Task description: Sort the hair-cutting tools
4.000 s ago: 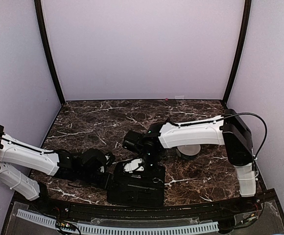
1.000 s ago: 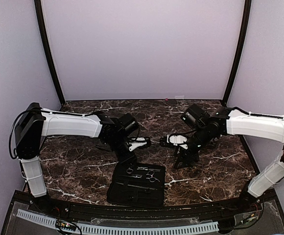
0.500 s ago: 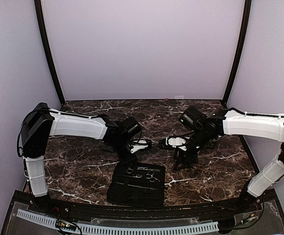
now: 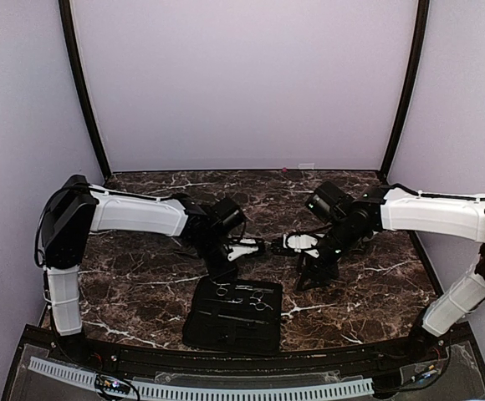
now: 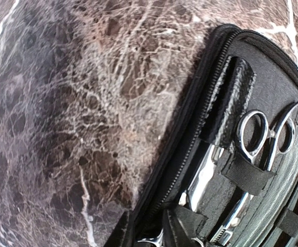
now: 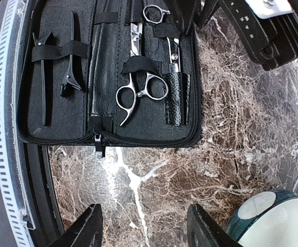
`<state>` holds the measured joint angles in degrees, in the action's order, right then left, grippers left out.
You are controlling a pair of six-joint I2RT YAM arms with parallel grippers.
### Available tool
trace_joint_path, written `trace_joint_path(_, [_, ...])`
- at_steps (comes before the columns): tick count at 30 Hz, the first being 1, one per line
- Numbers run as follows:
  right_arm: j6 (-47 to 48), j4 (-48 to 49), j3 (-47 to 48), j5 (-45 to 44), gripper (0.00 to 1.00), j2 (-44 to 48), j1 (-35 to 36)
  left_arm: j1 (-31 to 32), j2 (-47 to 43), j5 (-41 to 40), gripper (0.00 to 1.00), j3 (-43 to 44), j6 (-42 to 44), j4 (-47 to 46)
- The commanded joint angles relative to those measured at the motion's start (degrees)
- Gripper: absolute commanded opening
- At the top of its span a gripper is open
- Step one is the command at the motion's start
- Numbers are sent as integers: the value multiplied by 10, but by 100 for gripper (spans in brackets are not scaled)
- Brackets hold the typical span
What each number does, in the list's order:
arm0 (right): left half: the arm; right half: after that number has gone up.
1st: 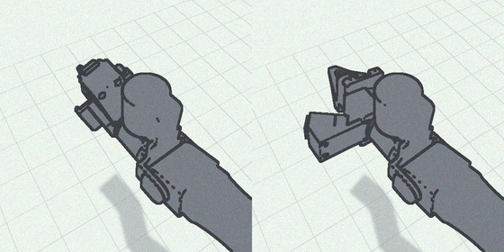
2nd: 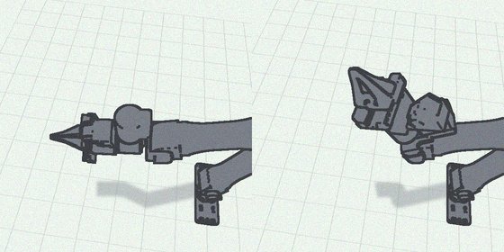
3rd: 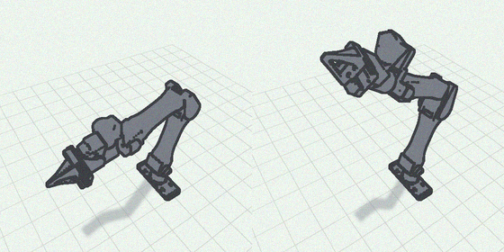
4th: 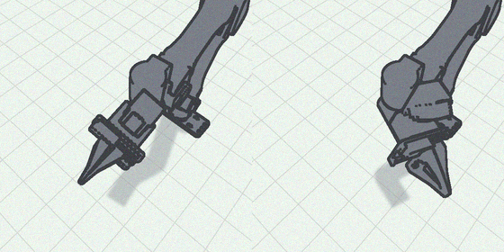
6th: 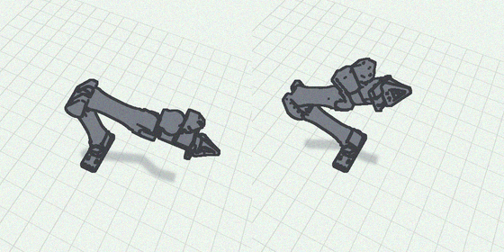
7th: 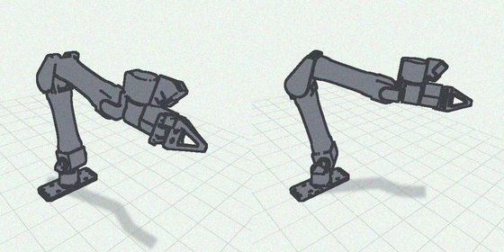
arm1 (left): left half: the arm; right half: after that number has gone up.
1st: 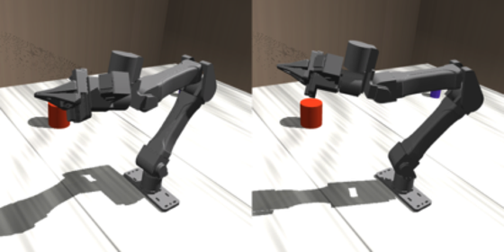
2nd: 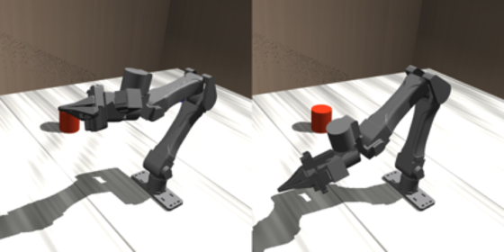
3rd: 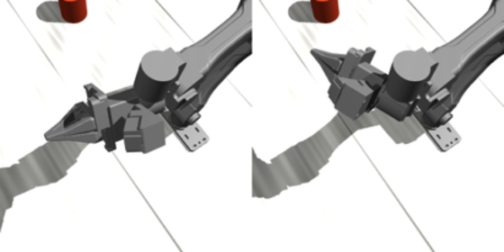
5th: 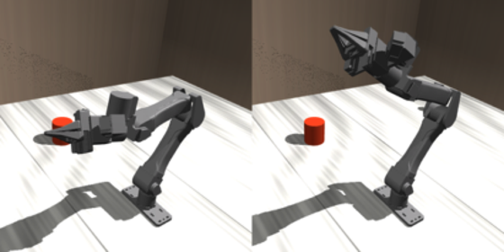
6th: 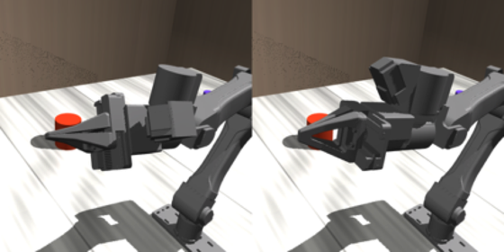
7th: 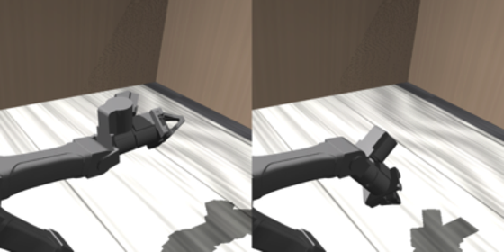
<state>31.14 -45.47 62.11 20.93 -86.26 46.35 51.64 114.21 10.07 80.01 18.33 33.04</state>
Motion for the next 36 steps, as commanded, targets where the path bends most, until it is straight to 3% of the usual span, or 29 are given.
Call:
trace_joint_path(1, [5,-8,-2,-1,56,3,0,0,7,7,14,9,34,8])
trace_joint_path(7, [6,-8,0,-5,55,4,0,0,5,-25,0,13,48,3])
trace_joint_path(16, [2,-7,22,-50,50,-4,-1,-19,4,-153,0,55,60,2])
trace_joint_path(28, [-19,5,33,-113,45,-4,-27,-42,-35,-142,0,91,29,27])
trace_joint_path(36, [-22,24,20,-126,45,3,-40,-21,-134,-101,0,15,-26,-3])
